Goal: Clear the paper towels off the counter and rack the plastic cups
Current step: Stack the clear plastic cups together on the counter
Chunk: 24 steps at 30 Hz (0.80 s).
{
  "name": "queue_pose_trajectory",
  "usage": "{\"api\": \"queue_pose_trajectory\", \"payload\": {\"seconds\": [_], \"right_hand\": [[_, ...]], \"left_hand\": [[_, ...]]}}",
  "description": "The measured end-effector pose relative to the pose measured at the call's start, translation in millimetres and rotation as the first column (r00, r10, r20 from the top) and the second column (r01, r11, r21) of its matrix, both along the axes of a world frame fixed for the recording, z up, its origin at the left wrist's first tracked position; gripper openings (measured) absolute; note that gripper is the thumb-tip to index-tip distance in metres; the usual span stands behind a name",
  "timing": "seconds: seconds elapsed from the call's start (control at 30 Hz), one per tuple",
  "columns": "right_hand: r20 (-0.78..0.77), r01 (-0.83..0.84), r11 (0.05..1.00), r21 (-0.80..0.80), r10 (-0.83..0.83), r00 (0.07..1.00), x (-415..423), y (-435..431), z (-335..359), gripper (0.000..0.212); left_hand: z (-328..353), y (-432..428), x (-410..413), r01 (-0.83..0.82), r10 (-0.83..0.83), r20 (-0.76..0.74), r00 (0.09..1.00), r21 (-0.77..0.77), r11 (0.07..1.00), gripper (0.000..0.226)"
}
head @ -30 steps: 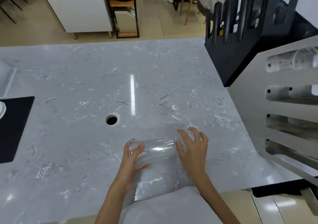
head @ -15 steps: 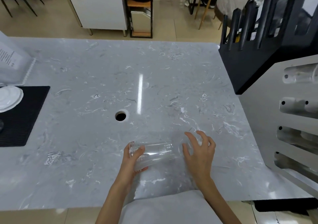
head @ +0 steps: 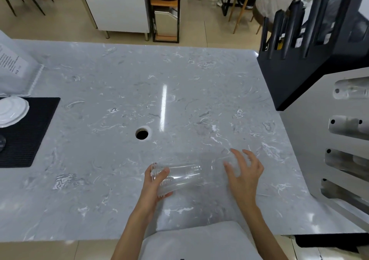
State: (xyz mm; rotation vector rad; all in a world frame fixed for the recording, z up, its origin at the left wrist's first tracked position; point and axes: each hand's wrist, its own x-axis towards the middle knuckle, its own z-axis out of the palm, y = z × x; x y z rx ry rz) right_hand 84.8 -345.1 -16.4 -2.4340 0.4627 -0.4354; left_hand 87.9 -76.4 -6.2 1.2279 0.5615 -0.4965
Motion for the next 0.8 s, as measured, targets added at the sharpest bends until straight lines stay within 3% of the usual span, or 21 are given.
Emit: {"api": "queue_pose_trajectory", "payload": {"seconds": [0.07,0.13,0.17,0.33,0.43,0.57,0.6,0.7,0.73,0.8], "right_hand": [[-0.007,0.135,0.945,0.297,-0.139,0.990,0.8,-19.4,7.6,0.043],[-0.085,0.200,0.752,0.627,-0.189,0.978,-2.4,-34.8,15.0,0.035],[-0.114,0.194,0.666,0.721,-0.162,0.980,-5.4,-38.1,18.5,0.032],[-0.156,0.023,0.643,0.765,0.151,0.976,-17.5,10.2,23.8,0.039],[-0.184,-0.070,0.602,0.795,0.349,0.919,-19.9,40.8,25.8,0.050],[-0.250,-0.119,0.574,0.810,0.522,0.816,-12.6,22.5,43.4,0.052],[-0.231,-0.096,0.512,0.853,0.537,0.811,-12.0,15.4,45.9,0.054],[-0.094,0.004,0.185,0.983,0.481,0.872,-11.8,4.7,48.9,0.068],[-0.063,0.009,0.119,0.993,0.464,0.884,-11.7,7.6,51.1,0.063],[-0.050,-0.020,0.145,0.989,0.461,0.886,-11.3,20.9,54.7,0.047]], "left_hand": [[2.9,0.2,2.3,-0.012,0.011,0.015,1.000,0.009,1.000,0.064],[6.0,0.1,3.9,-0.017,0.017,0.023,1.000,0.017,1.000,0.060],[7.8,-1.0,4.3,-0.012,0.012,0.025,1.000,0.015,1.000,0.060],[24.3,-24.9,6.7,0.173,-0.176,0.050,0.983,0.055,0.983,0.078],[35.1,-33.9,10.6,0.266,-0.269,0.072,0.961,0.046,0.963,0.087],[53.2,-12.8,18.9,0.377,-0.400,0.172,0.900,0.154,0.913,0.091],[58.4,-8.8,21.7,0.381,-0.403,0.231,0.886,0.134,0.915,0.093],[71.7,-13.1,30.7,0.313,-0.287,0.428,0.857,0.011,0.950,0.089],[72.8,-21.0,32.9,0.302,-0.265,0.472,0.841,-0.001,0.953,0.090],[72.8,-43.4,32.1,0.324,-0.298,0.522,0.799,0.043,0.945,0.100]]}}
